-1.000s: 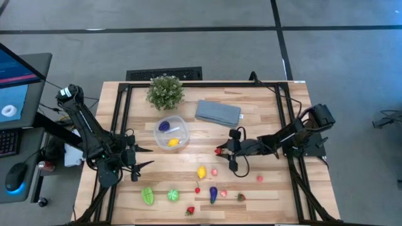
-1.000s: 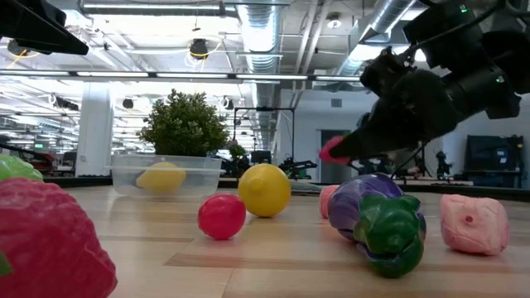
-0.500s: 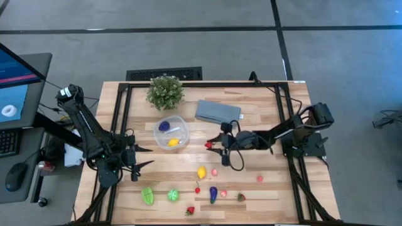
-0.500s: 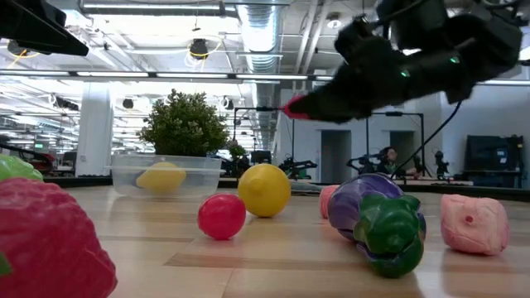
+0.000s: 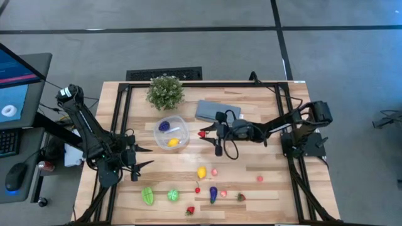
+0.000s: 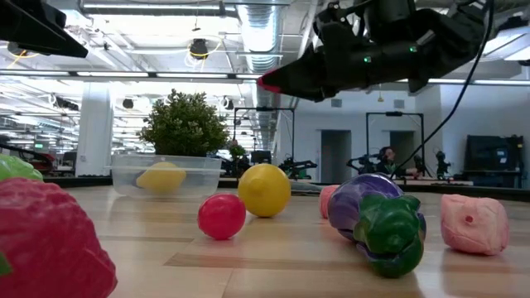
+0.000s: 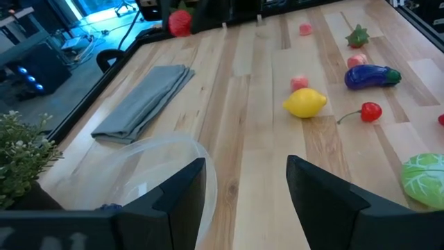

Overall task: Pick and placing Produce into tupperware
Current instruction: Put the top strawberry into the transparent bin

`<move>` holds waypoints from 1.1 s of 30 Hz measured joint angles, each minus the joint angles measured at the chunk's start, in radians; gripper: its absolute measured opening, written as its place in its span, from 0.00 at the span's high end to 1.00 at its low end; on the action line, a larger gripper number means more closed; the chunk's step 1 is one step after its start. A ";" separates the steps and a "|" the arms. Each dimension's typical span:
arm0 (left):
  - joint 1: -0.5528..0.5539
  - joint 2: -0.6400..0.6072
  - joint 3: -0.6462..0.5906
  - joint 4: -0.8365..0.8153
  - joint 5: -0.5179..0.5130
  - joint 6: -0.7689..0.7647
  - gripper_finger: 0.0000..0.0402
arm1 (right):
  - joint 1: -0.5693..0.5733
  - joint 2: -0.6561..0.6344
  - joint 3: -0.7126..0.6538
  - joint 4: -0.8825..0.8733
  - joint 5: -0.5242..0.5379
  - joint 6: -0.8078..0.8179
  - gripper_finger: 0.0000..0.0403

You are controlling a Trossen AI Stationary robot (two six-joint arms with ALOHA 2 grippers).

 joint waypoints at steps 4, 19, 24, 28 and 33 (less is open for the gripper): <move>0.000 0.000 0.000 -0.007 0.000 0.000 0.52 | -0.018 0.000 0.005 0.004 -0.016 0.000 0.56; 0.000 0.000 0.000 -0.012 0.001 -0.001 0.52 | -0.031 0.000 0.005 0.028 -0.019 -0.002 0.56; 0.000 0.000 0.000 -0.012 0.001 -0.001 0.52 | -0.052 0.000 0.005 0.069 -0.048 -0.001 0.52; 0.000 0.000 0.000 -0.012 0.001 -0.001 0.52 | -0.068 0.002 0.029 0.069 -0.075 -0.005 0.54; 0.000 0.000 0.000 -0.011 0.001 -0.001 0.52 | -0.080 0.037 0.089 0.068 -0.116 -0.026 0.57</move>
